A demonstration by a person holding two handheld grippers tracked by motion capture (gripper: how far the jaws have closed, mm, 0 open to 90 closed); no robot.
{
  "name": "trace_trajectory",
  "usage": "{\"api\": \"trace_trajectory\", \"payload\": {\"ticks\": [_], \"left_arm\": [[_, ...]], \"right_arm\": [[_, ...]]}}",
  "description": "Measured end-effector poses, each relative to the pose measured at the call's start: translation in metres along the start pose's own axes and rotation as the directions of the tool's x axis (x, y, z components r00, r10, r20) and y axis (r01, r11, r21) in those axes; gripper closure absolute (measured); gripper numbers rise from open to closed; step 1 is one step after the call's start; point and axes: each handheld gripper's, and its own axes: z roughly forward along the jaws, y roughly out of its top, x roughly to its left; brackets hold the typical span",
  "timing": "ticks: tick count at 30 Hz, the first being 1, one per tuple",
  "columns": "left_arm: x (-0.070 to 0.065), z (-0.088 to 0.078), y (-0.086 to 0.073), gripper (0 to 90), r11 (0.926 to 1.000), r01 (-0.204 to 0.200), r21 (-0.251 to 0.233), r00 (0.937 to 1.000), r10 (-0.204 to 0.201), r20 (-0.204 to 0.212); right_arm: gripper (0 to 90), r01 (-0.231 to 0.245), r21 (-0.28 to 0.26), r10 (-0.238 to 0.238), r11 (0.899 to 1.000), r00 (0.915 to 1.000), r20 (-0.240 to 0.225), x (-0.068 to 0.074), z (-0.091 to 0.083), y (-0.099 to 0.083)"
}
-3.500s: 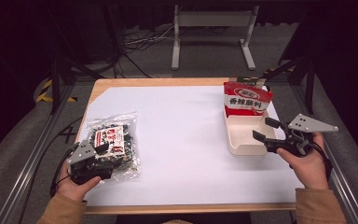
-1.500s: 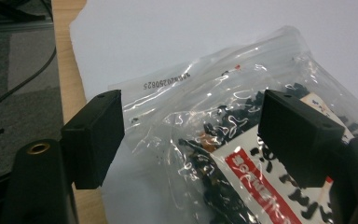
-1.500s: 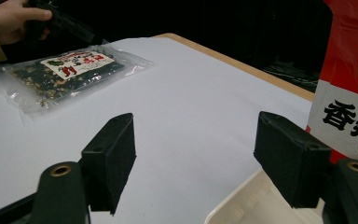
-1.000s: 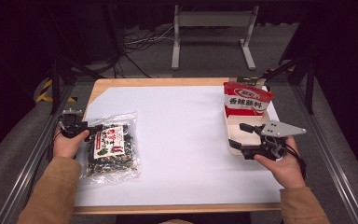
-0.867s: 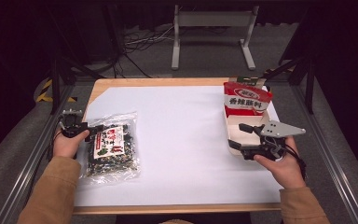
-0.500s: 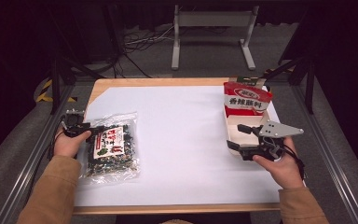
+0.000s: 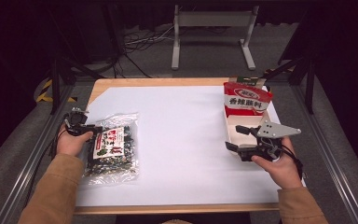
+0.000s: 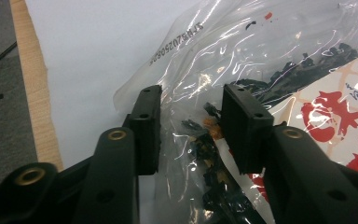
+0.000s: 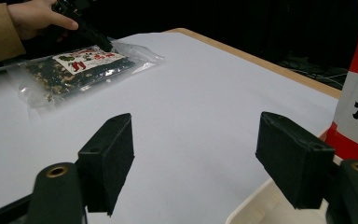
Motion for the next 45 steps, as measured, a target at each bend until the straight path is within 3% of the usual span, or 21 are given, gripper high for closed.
{"api": "trace_trajectory", "payload": {"ticks": [7, 10, 15, 19, 22, 26, 28, 29, 30, 31, 33, 35, 36, 37, 38, 39, 45], "left_arm": [[0.001, -0.001, -0.002, 76.4, 1.0, -0.005, -0.008, 0.9998, 0.005, -0.022], [0.0, -0.001, -0.002, 78.3, 0.9998, -0.014, -0.013, 0.9993, 0.013, -0.036], [0.002, -0.004, -0.001, 81.8, 0.9998, -0.013, -0.016, 0.9997, 0.013, -0.019], [0.001, -0.01, 0.0, 84.0, 0.9989, -0.015, -0.044, 0.9997, 0.015, -0.018], [-0.002, -0.025, 0.002, 84.8, 0.9942, -0.013, -0.107, 0.9999, 0.012, -0.005], [-0.007, -0.038, 0.005, 85.1, 0.9873, -0.044, -0.153, 0.999, 0.044, 0.0], [-0.013, -0.051, 0.006, 85.2, 0.9798, -0.069, -0.188, 0.9976, 0.07, -0.002], [-0.013, -0.051, 0.006, 85.3, 0.9798, -0.069, -0.188, 0.9976, 0.07, -0.002], [-0.017, -0.06, 0.008, 85.4, 0.9738, -0.071, -0.216, 0.9972, 0.074, 0.007], [-0.017, -0.06, 0.008, 85.4, 0.9738, -0.071, -0.216, 0.9972, 0.074, 0.007], [-0.024, -0.072, 0.009, 85.6, 0.9589, -0.083, -0.271, 0.9957, 0.091, 0.016], [-0.029, -0.08, 0.01, 85.7, 0.9493, -0.097, -0.299, 0.9943, 0.106, 0.014], [-0.029, -0.08, 0.01, 85.8, 0.9493, -0.097, -0.299, 0.9943, 0.106, 0.014], [-0.036, -0.089, 0.01, 85.8, 0.9365, -0.103, -0.335, 0.9926, 0.118, 0.026], [-0.039, -0.092, 0.01, 85.9, 0.9319, -0.11, -0.345, 0.9916, 0.127, 0.026], [-0.039, -0.092, 0.01, 85.9, 0.9319, -0.11, -0.345, 0.9916, 0.127, 0.026], [-0.062, -0.118, 0.008, 86.2, 0.8881, -0.143, -0.437, 0.9815, 0.184, 0.053]], "right_arm": [[27.6, -0.003, -0.001, 0.003, 1.0, 1.0, -0.005, 0.0, 0.001, 0.0], [27.8, -0.005, 0.001, 0.005, 1.0, 0.9999, -0.009, 0.001, 0.002, -0.001], [29.0, -0.006, 0.011, 0.006, 1.0, 0.9998, -0.019, 0.002, 0.006, -0.002], [29.6, -0.005, 0.018, 0.006, 1.0, 0.9996, -0.028, 0.003, 0.009, -0.002], [30.3, -0.002, 0.023, 0.003, 1.0, 0.9993, -0.037, 0.006, 0.012, -0.002], [31.1, -0.003, 0.027, 0.004, 1.0, 0.9992, -0.041, 0.008, 0.014, -0.001], [31.6, -0.004, 0.03, 0.005, 1.0, 0.9991, -0.043, 0.01, 0.015, 0.0], [31.6, -0.004, 0.03, 0.005, 1.0, 0.9991, -0.043, 0.01, 0.015, 0.0], [32.3, -0.003, 0.034, 0.004, 0.999, 0.9992, -0.04, 0.012, 0.015, 0.002], [32.6, -0.004, 0.036, 0.005, 0.999, 0.9993, -0.037, 0.013, 0.015, 0.002], [33.2, -0.006, 0.038, 0.007, 0.999, 0.9992, -0.038, 0.015, 0.016, 0.004], [33.5, -0.007, 0.039, 0.009, 0.999, 0.999, -0.043, 0.017, 0.017, 0.006], [34.0, -0.006, 0.04, 0.008, 0.999, 0.9989, -0.046, 0.019, 0.018, 0.006], [34.5, -0.004, 0.04, 0.006, 0.999, 0.9986, -0.052, 0.021, 0.019, 0.007], [35.3, -0.002, 0.036, 0.004, 0.999, 0.9986, -0.053, 0.022, 0.019, 0.008], [35.3, -0.002, 0.036, 0.004, 0.999, 0.9986, -0.053, 0.022, 0.019, 0.008], [37.9, 0.004, 0.002, -0.004, 1.0, 0.9987, -0.051, 0.029, 0.018, 0.015]]}}
